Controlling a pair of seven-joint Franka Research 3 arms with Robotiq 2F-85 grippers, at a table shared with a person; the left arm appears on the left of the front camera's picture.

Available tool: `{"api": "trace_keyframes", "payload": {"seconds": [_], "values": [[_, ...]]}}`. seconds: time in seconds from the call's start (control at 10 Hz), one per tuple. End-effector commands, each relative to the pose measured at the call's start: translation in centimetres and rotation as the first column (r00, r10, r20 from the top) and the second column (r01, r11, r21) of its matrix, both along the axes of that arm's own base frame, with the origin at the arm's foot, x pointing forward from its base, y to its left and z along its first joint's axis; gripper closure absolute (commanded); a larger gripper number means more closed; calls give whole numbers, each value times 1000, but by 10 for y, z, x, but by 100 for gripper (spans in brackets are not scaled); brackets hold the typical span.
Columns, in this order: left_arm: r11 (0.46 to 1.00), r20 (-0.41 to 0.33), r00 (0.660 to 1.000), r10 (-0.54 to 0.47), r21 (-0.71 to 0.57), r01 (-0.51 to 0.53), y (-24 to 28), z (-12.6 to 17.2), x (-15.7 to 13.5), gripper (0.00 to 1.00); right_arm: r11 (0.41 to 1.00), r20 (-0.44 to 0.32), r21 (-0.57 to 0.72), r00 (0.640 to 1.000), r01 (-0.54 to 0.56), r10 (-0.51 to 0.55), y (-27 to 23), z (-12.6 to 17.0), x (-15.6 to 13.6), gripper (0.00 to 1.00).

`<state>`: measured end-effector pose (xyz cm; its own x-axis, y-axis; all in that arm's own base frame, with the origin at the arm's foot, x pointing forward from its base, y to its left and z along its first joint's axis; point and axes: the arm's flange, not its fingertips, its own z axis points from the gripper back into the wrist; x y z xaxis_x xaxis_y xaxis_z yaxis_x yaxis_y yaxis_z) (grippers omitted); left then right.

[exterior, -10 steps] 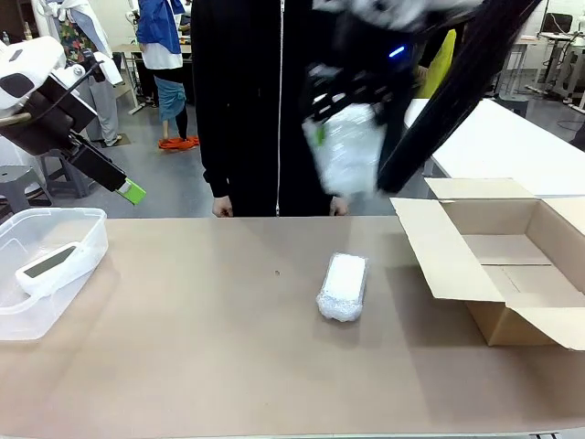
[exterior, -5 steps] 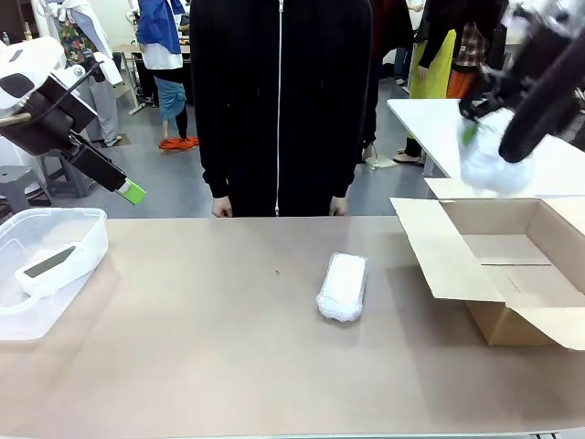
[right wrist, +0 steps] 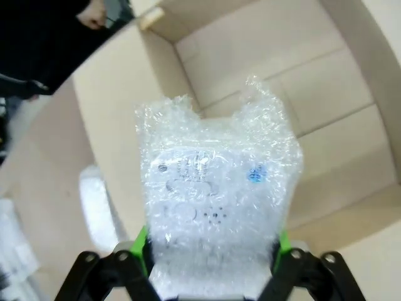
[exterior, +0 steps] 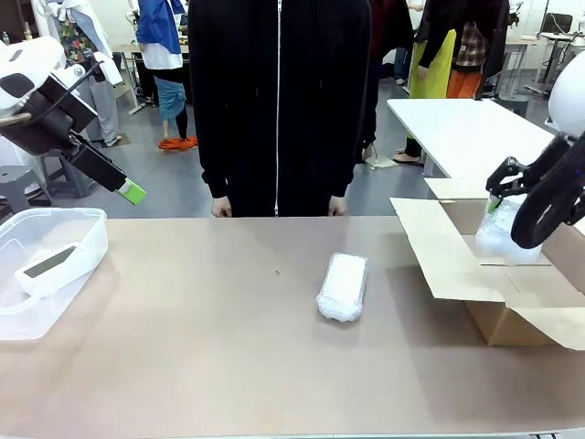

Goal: Separate and place wrapped and unwrapped clocks.
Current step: If the picked Digital clock is wrapped, place it in the Package Box ; if not, place it in the Organizing box.

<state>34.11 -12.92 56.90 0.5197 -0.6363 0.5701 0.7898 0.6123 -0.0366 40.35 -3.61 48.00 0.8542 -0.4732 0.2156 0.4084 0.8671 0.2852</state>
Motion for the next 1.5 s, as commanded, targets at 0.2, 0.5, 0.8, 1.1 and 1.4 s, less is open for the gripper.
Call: {"api": "trace_keyframes", "payload": {"seconds": [0.2,0.5,0.8,1.1,1.4], "values": [[1000,-6,1000,-10,-13,9,1,-1,-1,0,976,-47,100,980,196,-192,-48,-41,25,19],[1000,-6,1000,-10,-13,9,1,-1,-1,0,969,-122,124,972,215,-200,-53,-61,35,19],[1000,-6,1000,-10,-13,9,1,-1,-1,0,970,-174,85,962,227,-210,-52,-79,39,19],[1000,-6,1000,-10,-13,9,1,-1,-1,0,970,-201,43,954,238,-224,-56,-87,38,19],[1000,-6,1000,-10,-13,9,1,-1,-1,0,973,-221,5,949,230,-223,-56,-98,39,19]]}}
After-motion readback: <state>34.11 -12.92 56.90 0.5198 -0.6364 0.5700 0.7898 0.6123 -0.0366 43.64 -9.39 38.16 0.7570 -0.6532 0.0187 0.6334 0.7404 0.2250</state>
